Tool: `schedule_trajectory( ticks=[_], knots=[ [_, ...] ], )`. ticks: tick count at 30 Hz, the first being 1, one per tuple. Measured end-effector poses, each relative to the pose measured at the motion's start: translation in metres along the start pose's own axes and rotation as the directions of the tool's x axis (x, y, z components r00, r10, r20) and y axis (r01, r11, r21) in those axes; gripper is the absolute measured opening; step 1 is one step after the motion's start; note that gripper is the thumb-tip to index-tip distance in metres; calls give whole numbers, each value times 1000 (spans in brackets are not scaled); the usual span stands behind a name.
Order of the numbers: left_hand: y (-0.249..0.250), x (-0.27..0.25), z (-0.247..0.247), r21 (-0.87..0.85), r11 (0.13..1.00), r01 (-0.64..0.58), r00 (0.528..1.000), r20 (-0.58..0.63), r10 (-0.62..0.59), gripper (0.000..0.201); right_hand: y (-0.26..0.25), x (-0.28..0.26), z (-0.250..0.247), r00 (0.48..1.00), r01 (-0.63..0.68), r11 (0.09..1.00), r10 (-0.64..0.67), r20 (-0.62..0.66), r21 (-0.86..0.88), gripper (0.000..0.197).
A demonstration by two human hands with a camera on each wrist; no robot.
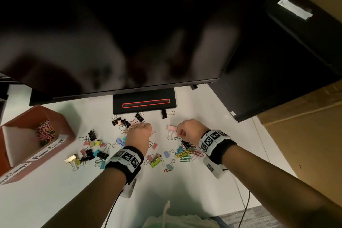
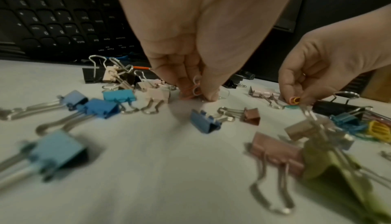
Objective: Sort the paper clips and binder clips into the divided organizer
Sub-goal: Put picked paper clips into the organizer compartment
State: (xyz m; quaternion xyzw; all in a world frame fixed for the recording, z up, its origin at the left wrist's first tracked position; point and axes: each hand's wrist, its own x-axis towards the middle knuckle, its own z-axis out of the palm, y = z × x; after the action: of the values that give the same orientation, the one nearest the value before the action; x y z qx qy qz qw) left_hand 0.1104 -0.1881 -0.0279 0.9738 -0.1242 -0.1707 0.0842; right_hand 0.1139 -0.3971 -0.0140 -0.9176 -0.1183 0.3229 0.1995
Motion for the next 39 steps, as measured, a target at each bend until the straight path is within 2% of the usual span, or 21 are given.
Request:
schedule_trajectory(
  ticks=[4, 7, 9, 13, 19, 24, 30, 34, 36, 39],
  knots=[
    [-8, -3, -2, -87, 995, -39, 999, -4, 39, 8, 6, -3, -5, 999, 14, 997, -11, -37, 74, 22],
    [-16, -10, -8, -277, 961, 19, 999, -34, -29, 11, 6, -8, -8, 996, 50, 993, -41, -81, 106, 22],
    [-21, -17, -12, -379, 924, 55, 996, -48, -80, 10, 0, -9, -6, 997, 59, 995, -55, -53, 84, 25],
    [-34, -28, -19, -464, 881, 95, 983, -95, -156, 11, -15, -3, 0, 998, 46, 999, -46, 39, -14, 25],
    [-61, -47, -34, -534, 838, 112, 959, -162, -231, 10, -30, 2, -1, 999, 28, 996, -25, 44, -80, 20],
    [-87, -64, -40, -545, 828, 130, 948, -176, -265, 7, -39, 5, 2, 997, -42, 997, 45, 64, -60, 21],
    [-115, -86, -54, -591, 800, 102, 940, -206, -272, 9, -52, 11, 7, 989, -110, 982, 123, 82, -152, 18],
    [-145, -102, -75, -612, 789, 53, 924, -270, -271, 9, -61, 11, 4, 985, -149, 977, 159, 58, -155, 17],
    [-166, -108, -88, -633, 772, 53, 903, -300, -308, 11, -77, 13, -5, 990, -136, 979, 141, 24, -153, 13],
    [-205, -115, -109, -626, 771, 121, 861, -320, -395, 13, -126, 22, -19, 999, -9, 991, 2, -51, -135, 10]
  ],
)
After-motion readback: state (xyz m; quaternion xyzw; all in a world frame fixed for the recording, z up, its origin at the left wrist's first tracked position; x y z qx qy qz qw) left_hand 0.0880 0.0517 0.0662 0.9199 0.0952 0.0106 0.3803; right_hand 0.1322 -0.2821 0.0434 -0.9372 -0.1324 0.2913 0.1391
